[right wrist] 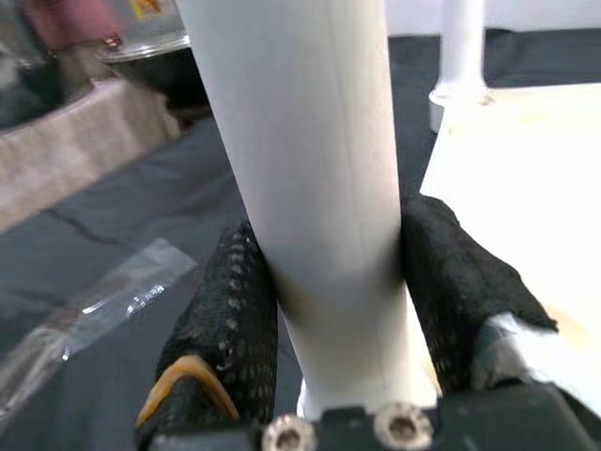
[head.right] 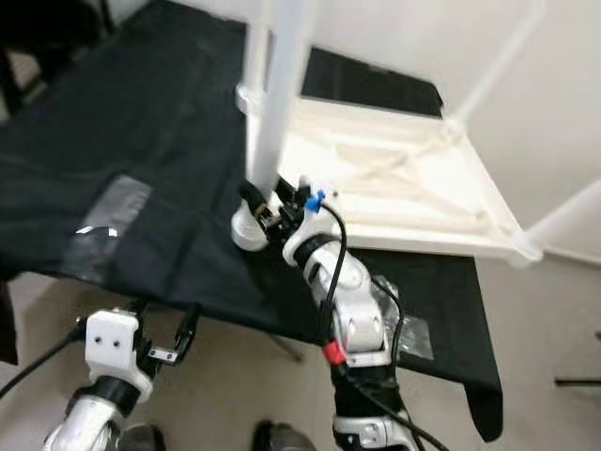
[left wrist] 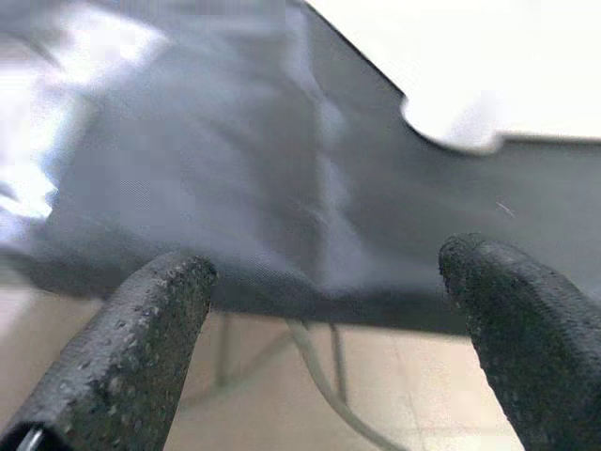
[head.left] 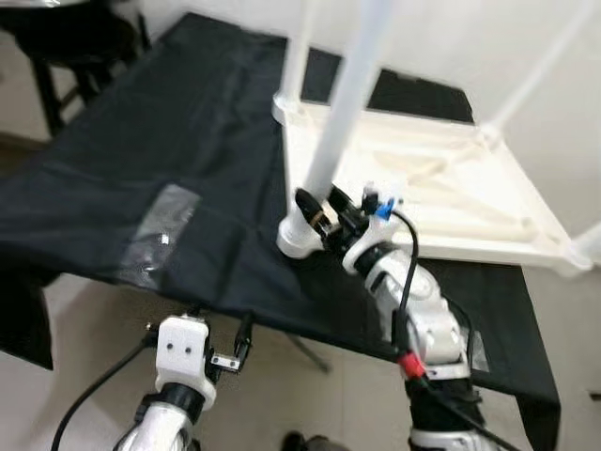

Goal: Building children table

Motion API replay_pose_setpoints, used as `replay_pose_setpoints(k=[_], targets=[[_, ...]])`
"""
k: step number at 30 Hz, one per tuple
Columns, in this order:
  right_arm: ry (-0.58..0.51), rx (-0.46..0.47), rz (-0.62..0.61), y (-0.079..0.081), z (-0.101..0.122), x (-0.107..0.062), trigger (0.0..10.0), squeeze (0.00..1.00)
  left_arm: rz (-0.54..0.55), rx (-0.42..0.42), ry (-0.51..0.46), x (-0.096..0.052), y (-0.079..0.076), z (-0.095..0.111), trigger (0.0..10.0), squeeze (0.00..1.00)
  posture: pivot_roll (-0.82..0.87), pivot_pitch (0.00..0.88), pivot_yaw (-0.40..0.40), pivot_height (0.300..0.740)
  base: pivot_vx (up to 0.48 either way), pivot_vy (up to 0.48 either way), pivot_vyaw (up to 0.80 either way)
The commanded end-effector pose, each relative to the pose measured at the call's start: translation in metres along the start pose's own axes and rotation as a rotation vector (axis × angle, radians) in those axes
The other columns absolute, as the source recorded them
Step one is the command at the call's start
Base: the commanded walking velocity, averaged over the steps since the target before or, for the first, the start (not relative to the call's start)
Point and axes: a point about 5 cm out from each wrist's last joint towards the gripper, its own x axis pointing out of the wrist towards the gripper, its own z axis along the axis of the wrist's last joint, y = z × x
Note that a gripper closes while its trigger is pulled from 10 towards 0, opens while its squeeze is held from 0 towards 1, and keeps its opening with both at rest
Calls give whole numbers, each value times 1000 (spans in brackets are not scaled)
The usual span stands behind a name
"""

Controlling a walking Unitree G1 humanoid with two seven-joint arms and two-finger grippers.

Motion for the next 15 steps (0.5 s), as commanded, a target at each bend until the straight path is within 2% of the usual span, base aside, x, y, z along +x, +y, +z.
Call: replay_pose_setpoints(k=[1,3,6,7,9,12,13,15], targets=[[218,30,-35,-6,-46,-10,0,0,-16,-16,22,-2,-2,-6,10000,0,102,97,-180,740,0,0,0],[195,29,0,-1,-39,-1,0,0,-16,-16,23,0,-1,-8,10000,0,101,91,-183,740,0,0,0],[188,30,2,1,-38,0,0,0,-16,-16,23,0,0,-8,10000,0,101,91,-183,740,0,0,0],[183,49,29,9,-36,5,10000,0,-9,-5,20,4,3,-9,10000,0,107,62,-161,740,0,0,0],[175,65,44,20,-29,5,10000,0,-3,6,15,9,8,-11,10000,0,102,60,-152,740,0,0,0],[172,66,39,23,-25,3,10000,0,-2,8,14,10,10,-11,10000,0,102,60,-152,740,0,0,0],[162,71,44,23,-19,0,10000,1000,-6,6,12,11,10,-12,10000,0,99,60,-149,740,0,0,0],[140,79,53,20,-13,-2,10000,1000,-10,3,10,12,10,-13,10000,0,95,61,-143,740,0,0,0]])
